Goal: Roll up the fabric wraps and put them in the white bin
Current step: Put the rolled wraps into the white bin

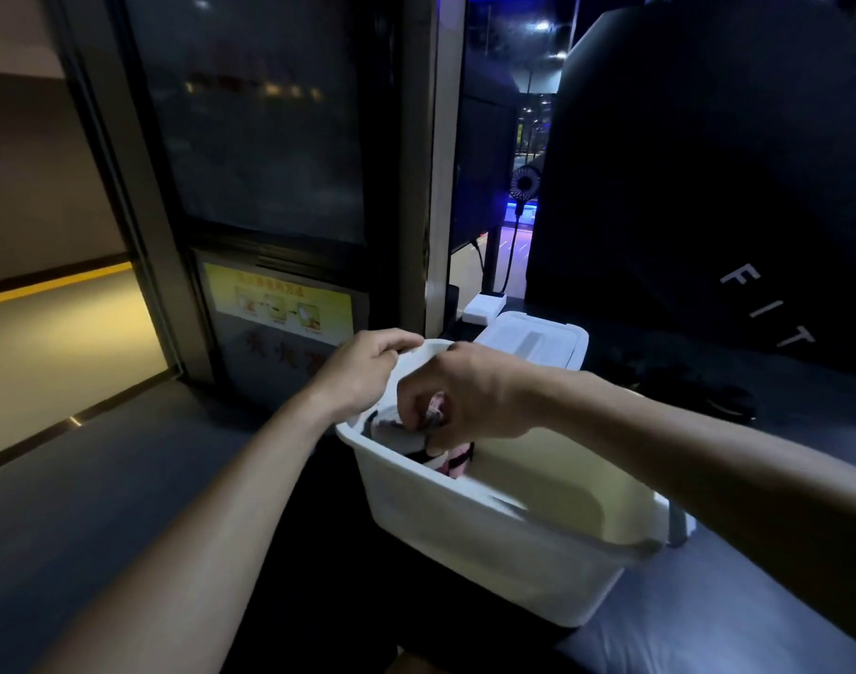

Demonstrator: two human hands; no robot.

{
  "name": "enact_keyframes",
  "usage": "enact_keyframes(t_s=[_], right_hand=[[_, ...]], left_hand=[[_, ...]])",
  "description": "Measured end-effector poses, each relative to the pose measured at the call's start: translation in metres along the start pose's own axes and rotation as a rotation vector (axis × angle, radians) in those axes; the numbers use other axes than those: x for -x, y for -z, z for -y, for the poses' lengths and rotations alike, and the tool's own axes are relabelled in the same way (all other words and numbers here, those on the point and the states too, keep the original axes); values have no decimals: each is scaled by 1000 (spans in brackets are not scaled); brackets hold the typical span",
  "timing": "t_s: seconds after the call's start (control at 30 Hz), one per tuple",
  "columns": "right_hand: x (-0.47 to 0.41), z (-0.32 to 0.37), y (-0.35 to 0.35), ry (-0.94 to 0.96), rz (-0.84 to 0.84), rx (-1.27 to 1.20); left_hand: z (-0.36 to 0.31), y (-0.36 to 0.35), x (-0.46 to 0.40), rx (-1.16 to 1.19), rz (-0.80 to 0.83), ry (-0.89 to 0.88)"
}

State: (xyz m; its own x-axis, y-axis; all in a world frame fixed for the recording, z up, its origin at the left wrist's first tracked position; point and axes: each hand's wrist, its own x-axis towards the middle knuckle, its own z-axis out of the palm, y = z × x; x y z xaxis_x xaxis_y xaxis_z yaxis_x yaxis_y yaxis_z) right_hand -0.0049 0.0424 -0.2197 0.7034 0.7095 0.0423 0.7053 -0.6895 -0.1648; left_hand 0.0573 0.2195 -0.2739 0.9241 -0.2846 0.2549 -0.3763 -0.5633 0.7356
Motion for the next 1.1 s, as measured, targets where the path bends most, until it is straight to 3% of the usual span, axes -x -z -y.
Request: enact_keyframes(t_s=[0.33,0.6,0.7,0.77,0.87,0.93,1.0,1.1], right_hand=[[-3,-7,-19,-76,221,-71],[12,-24,-12,-262,413,-624],[25,-41,9,-273,339,-692],[41,-62,32,-310,153,-726],[69,-105,59,-441,-185,-614],[84,-141,58,-594,-314,-448],[96,-179,48,-744,-309,-222],[109,-218,33,-884,-141,25]], left_hand=[[-2,-1,1,71,1,11],[-2,-4,1,161,12,23],[-1,-5,-3,166,4,30],[1,-7,-5,158,-18,31],[2,-14,-8,121,-56,21],[-1,-19,-9,90,-59,12],[-4,-21,-9,56,-60,5],[-5,-21,-8,20,-66,-11]])
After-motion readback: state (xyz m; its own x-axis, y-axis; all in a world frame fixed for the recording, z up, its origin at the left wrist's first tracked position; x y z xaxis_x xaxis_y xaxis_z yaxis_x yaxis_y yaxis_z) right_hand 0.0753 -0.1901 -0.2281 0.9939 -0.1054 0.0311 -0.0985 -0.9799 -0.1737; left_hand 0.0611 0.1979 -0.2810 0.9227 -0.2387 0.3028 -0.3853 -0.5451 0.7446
